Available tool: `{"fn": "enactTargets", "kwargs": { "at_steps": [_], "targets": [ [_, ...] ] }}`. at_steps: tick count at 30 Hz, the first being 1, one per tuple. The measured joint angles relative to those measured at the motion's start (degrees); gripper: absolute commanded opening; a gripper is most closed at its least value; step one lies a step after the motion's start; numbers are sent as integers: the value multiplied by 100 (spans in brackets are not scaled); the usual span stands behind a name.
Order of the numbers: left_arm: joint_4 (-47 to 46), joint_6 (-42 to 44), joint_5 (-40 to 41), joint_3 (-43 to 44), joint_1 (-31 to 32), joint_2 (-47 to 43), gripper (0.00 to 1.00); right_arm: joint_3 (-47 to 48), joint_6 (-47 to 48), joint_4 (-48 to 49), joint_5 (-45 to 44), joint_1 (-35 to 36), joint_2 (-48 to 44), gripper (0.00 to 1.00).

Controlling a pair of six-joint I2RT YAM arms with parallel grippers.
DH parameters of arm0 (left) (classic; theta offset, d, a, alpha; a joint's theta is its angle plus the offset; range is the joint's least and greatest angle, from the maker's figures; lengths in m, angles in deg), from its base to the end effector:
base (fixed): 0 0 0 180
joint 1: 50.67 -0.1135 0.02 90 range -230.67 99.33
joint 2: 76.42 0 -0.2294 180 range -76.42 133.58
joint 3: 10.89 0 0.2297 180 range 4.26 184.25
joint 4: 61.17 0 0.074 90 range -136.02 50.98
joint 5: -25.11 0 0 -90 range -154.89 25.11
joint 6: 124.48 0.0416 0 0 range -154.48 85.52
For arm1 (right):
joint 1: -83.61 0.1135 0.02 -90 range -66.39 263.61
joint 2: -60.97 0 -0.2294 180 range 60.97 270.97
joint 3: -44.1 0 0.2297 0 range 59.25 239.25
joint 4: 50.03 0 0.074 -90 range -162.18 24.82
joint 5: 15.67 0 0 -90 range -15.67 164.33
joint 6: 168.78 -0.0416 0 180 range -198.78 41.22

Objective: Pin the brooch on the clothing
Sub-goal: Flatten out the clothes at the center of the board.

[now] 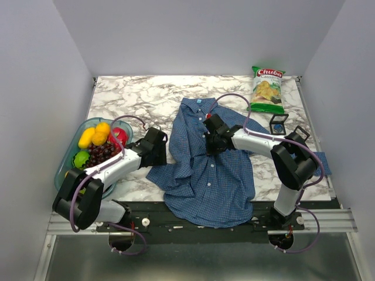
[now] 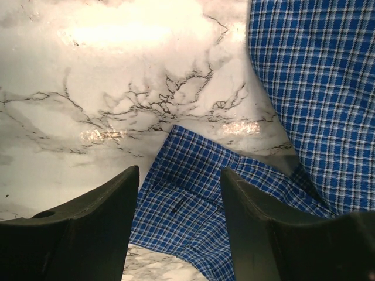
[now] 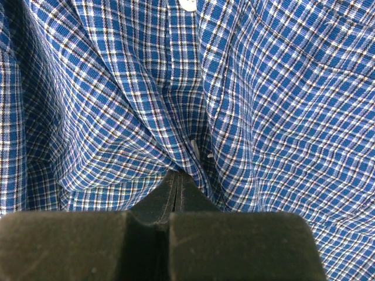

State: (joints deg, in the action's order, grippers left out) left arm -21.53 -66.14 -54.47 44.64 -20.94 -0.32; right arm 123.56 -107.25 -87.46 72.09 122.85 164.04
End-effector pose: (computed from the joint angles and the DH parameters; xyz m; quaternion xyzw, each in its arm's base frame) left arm 0.2096 -0.1110 0.1557 -0.0395 0.9619 -0.0552 0.2649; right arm 0.2630 0.2127 0.1438 -0.0860 0.9642 0.1236 0.2182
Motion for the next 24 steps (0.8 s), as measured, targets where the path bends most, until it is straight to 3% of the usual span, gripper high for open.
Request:
{"fn": "enactTargets", "kwargs": {
  "at_steps": [12,15,16,19,22,24],
  "targets": [
    [-177,118,-114,0,0,459,53,-24,0,37,13,0,0,1],
    [-341,179,-175,13,0,549,40,-52,0,79,20,0,0,1],
    [-385,199,-190,13,0,564,30,-68,0,105,22,0,0,1],
    [-520,240,-238,11,-11,614,12,-92,0,142,33,0,0,1],
    [-623,256,-262,4,-11,632,1,-92,0,151,44,0,0,1],
    [-640,249,-269,0,-11,623,0,-92,0,151,44,0,0,1]
  ]
}}
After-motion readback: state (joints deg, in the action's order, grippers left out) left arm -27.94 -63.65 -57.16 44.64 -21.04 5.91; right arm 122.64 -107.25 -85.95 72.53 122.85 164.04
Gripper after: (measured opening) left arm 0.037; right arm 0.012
